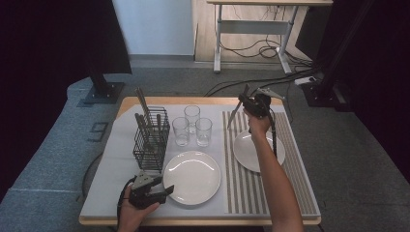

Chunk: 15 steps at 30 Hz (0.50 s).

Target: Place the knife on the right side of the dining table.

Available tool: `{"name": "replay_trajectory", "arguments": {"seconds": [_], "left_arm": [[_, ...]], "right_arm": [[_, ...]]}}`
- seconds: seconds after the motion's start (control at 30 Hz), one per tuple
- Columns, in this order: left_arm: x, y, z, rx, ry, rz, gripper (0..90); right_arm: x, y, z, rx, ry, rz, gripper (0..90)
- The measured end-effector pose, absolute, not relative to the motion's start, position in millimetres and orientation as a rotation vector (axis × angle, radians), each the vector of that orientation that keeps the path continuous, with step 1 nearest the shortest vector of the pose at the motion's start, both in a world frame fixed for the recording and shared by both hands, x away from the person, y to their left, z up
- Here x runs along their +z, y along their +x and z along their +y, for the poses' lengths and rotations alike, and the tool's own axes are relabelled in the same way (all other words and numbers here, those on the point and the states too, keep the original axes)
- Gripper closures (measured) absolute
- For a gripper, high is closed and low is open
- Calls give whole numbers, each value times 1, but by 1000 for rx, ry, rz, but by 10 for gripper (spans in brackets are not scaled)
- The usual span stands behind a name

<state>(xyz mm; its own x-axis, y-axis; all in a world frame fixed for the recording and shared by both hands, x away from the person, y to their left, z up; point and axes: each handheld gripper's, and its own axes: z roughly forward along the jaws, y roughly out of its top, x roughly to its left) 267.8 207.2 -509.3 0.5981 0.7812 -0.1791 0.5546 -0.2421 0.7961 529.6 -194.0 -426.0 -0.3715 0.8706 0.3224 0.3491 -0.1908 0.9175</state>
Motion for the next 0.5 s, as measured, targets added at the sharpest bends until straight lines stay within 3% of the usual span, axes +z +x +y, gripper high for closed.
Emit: {"name": "replay_trajectory", "arguments": {"seconds": [0.5], "left_arm": [[-509, 268, 207, 319, 1932, 1064, 360]], "right_arm": [[-429, 532, -194, 1589, 1420, 1639, 829]]}}
